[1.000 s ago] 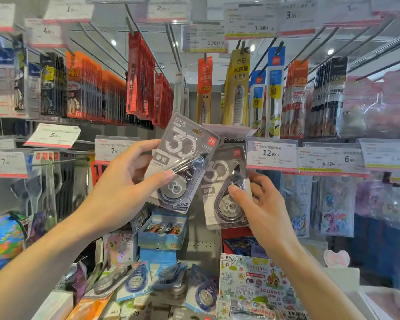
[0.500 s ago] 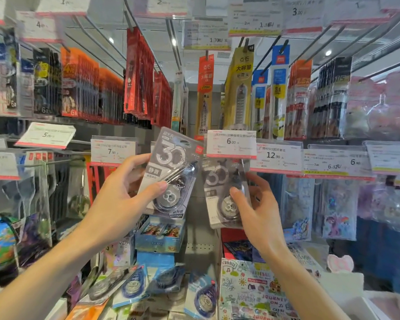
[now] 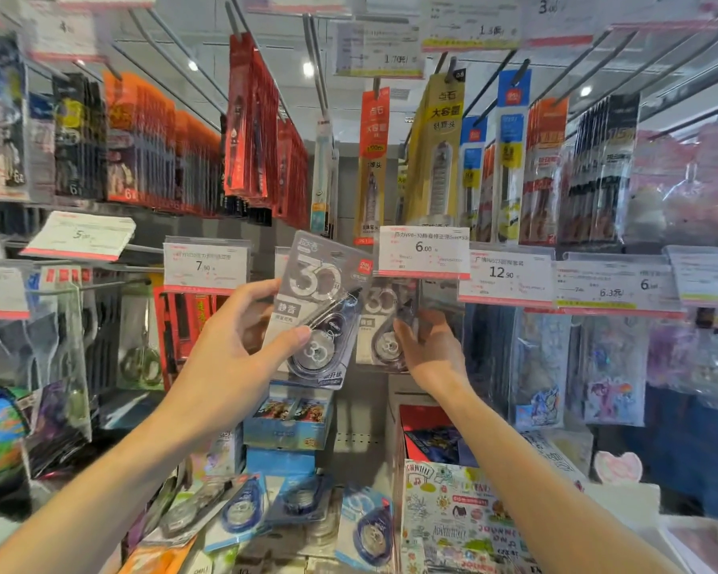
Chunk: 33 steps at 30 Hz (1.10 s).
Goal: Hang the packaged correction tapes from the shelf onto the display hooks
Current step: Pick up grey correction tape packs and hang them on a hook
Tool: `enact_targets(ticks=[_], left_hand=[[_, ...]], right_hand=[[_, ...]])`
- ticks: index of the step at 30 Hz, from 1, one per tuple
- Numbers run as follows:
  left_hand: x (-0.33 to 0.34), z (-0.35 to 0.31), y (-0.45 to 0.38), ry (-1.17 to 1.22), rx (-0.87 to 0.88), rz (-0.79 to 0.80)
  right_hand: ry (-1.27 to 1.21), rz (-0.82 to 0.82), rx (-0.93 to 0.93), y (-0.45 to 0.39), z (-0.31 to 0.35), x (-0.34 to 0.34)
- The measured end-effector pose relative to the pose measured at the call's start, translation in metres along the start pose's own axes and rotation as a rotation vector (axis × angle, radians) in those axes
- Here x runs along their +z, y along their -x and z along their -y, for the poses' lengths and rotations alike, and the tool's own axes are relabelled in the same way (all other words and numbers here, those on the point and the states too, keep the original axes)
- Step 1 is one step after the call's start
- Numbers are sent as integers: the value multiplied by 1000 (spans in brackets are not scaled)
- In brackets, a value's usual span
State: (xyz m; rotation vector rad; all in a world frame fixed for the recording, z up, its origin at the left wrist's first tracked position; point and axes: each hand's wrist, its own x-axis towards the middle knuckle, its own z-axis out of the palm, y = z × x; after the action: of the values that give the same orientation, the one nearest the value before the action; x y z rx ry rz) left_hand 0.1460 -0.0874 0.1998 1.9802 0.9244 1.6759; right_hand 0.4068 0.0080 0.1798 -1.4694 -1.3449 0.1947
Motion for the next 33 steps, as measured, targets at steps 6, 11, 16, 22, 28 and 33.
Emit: enact_targets(ticks=[6,11,16,22,28,33], left_hand=[[1,4,8,43,-6,16],[18,14,17,134,-62,87],[43,21,19,226,-112,160],[66,22,24,260,-104,212],[60,11,24,0,-2,174],[42,-23,-4,-185,231,34]], right_hand=[[-233,115,51,10,-17,-19],[-280,170,13,44,-16,-46],[-396,329,-119,93,-2,-63],[-549,390,-102,118,2,-65],[-626,362,-90,116,0,-76],[-564,284,-143,112,-5,-93]])
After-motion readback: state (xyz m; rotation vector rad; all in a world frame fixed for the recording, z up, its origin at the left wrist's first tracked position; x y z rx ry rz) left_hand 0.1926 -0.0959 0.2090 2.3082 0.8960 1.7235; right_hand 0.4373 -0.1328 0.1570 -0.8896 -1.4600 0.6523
